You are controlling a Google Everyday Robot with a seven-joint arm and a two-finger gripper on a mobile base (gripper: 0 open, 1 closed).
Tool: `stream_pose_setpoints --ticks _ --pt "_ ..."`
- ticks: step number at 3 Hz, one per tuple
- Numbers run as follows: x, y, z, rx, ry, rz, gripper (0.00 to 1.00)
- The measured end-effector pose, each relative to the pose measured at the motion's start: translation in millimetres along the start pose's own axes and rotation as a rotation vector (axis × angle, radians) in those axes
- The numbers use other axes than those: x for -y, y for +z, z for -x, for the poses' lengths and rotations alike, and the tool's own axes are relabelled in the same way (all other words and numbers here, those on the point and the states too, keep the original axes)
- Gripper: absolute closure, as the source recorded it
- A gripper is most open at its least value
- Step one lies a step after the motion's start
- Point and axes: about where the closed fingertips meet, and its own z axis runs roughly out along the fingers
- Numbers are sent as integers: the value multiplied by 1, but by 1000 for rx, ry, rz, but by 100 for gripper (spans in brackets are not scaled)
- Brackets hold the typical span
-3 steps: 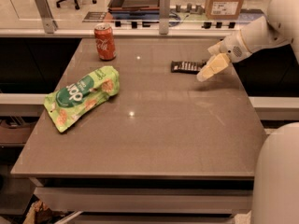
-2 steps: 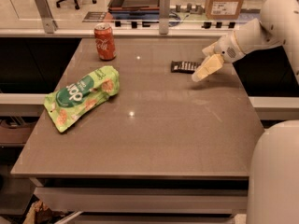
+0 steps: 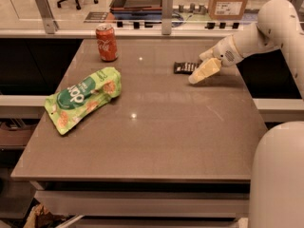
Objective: Move rxbar chocolate near green rice chip bag
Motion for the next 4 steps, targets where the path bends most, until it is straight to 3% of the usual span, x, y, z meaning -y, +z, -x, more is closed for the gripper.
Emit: stream_pose_setpoints --ticks 3,4 --pt "-1 3 3 -1 0 7 87" --pt "-1 1 5 -1 0 7 100"
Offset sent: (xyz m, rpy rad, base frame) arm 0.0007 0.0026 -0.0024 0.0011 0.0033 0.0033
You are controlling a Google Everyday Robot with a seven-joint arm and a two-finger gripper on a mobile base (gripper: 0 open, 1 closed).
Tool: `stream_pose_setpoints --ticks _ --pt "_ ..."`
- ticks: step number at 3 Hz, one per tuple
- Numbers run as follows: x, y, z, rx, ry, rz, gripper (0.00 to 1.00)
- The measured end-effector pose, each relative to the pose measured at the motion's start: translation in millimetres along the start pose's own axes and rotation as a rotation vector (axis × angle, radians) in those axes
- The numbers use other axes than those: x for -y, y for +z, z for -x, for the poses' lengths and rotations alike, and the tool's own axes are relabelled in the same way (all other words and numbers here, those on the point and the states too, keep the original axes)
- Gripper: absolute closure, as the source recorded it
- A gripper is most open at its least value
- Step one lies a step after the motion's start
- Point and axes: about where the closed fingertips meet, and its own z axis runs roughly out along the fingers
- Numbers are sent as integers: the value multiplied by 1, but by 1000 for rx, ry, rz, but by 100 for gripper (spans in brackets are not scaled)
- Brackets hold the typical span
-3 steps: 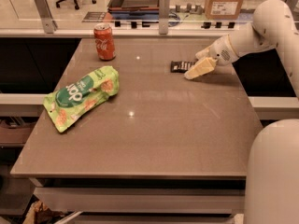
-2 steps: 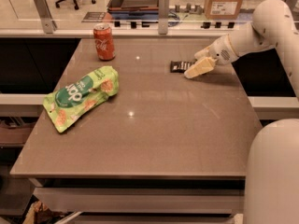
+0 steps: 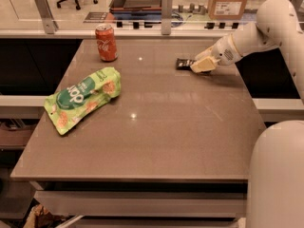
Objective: Move rxbar chocolate near green rice chip bag
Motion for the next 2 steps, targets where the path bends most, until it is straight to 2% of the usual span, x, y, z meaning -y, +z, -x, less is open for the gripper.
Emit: stream_pose_setpoints --ticks 2 --pt "0 0 0 0 0 0 100"
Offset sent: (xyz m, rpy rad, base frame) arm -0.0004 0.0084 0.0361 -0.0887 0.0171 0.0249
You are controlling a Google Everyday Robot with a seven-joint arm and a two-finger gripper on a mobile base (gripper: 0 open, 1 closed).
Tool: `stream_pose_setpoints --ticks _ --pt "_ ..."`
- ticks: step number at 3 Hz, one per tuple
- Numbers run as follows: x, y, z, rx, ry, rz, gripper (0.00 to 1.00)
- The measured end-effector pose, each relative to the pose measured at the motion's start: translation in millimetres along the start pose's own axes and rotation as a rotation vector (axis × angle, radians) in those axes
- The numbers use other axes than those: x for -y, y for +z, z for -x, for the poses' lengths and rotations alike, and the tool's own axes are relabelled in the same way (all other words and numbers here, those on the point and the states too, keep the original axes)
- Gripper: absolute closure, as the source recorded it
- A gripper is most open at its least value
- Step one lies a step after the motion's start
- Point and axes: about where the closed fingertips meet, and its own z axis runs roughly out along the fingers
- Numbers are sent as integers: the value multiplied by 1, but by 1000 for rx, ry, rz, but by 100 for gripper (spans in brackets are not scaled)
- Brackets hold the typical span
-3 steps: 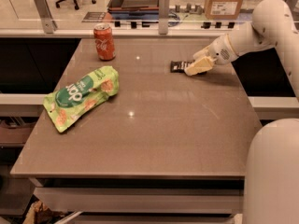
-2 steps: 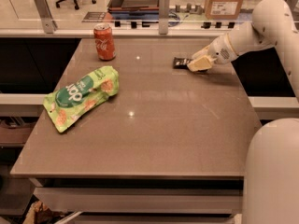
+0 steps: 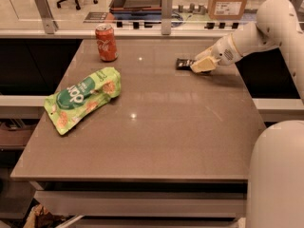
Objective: Move rxbar chocolate near green rice chip bag
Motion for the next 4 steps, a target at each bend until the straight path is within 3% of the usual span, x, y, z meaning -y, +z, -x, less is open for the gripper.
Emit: stream_pose_setpoints --ticks 4 --pt "0 0 0 0 -1 0 100"
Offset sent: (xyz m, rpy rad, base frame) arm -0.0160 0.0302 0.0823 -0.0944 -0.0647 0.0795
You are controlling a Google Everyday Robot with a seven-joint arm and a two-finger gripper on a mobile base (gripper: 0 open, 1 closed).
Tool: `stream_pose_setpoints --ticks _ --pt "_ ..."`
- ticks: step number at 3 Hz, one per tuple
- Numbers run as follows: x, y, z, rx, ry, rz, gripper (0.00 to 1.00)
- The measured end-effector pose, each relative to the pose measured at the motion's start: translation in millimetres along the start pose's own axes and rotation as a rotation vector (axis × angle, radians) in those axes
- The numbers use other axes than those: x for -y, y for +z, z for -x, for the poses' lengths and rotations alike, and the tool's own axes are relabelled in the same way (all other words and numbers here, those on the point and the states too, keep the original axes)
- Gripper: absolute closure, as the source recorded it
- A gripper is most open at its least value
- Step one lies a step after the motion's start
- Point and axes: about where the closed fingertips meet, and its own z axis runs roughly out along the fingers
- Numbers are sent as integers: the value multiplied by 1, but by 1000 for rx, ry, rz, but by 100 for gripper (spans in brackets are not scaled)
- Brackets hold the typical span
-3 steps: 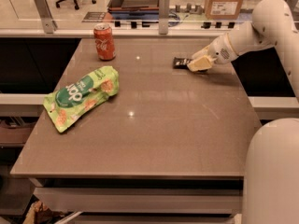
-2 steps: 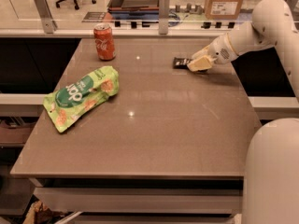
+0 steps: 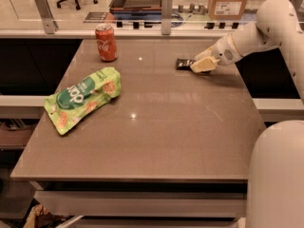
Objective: Move rxbar chocolate near green rice chip bag
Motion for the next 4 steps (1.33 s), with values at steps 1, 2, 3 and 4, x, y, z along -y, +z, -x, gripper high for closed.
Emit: stream_pose_setpoints --ticks 1,2,3,4 --pt "0 0 0 0 -1 0 100" --pt "0 0 1 0 -2 -1 100" --pt "0 -8 13 6 -28 -20 100" --pt "1 -25 31 10 -69 -61 100"
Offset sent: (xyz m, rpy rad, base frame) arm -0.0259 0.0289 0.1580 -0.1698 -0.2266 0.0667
